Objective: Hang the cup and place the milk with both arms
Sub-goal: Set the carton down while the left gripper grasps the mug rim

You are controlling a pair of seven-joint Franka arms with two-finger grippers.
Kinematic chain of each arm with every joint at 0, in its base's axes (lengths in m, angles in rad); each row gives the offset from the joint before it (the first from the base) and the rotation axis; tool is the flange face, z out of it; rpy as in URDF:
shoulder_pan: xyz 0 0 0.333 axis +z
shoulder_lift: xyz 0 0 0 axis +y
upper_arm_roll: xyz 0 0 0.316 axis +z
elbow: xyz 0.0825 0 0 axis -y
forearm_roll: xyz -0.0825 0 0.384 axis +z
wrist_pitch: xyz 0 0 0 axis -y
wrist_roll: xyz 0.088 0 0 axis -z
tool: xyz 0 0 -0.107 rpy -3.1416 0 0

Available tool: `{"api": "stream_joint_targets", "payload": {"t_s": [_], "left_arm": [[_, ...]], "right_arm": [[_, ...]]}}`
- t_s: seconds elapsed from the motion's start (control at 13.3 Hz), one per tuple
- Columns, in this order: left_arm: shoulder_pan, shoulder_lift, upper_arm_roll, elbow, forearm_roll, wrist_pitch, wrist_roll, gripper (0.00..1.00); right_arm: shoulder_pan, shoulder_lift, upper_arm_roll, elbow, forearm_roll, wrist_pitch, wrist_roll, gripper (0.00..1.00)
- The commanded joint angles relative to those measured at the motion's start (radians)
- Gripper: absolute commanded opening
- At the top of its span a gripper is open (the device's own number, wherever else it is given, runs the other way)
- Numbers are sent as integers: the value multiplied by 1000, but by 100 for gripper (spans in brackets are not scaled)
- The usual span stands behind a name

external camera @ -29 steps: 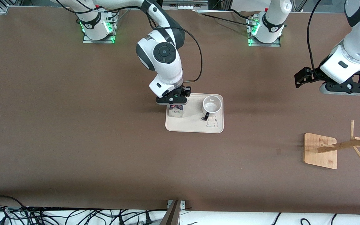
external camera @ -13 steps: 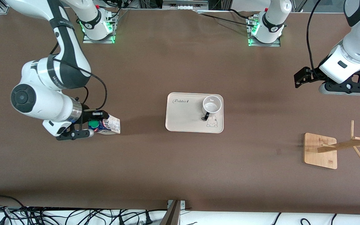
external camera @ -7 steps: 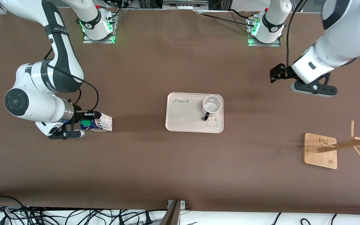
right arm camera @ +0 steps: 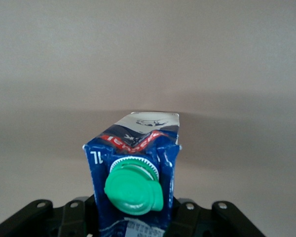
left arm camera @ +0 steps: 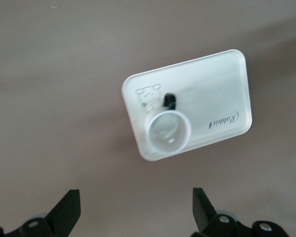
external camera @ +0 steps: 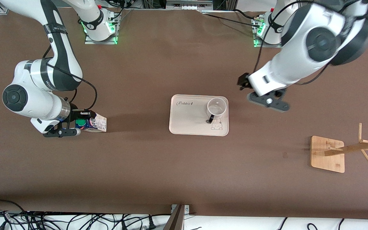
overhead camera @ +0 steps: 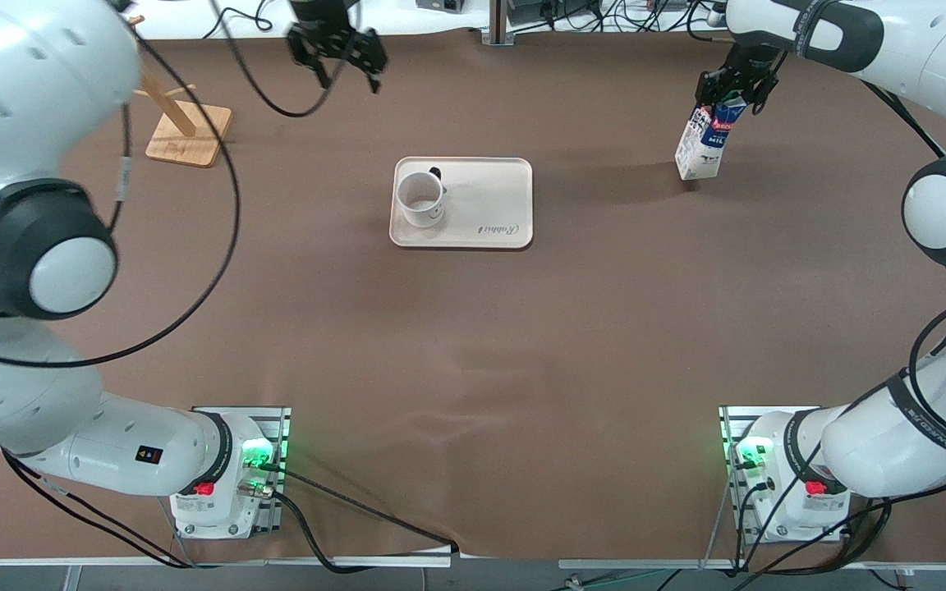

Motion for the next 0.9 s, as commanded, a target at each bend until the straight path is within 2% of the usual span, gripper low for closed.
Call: {"api": "stream_joint_targets", "payload": {"t_s": [0.0,0.07,0.22,0.45,0.53,0.6,0.82], "left_arm": [[-88,126,5,46,10,101,-1,100],[-105,134,4,26,62,109,-3,100],[-134,135,2,-75,154,154,2,100],[-186,137,4,-166,164,249,-15,100],[-207,140,4,-187,165,258,-24,100],[-212,141,4,-213,165,283,-29,100],[-217,137,4,-310,165,419,-31,100]], "right_arm": [[3,-41,-6,-61,-10,36,-33,35],[3,-41,-7,-76,-9,51,-42,35],[3,-41,-13,-102,-9,86,-65,36],[3,-31,-15,-115,-9,115,-68,38],[3,-30,-15,-115,-9,118,-68,42],[3,-28,-15,-115,-9,122,-68,49],[1,-24,-15,-110,-4,125,-68,96]]}}
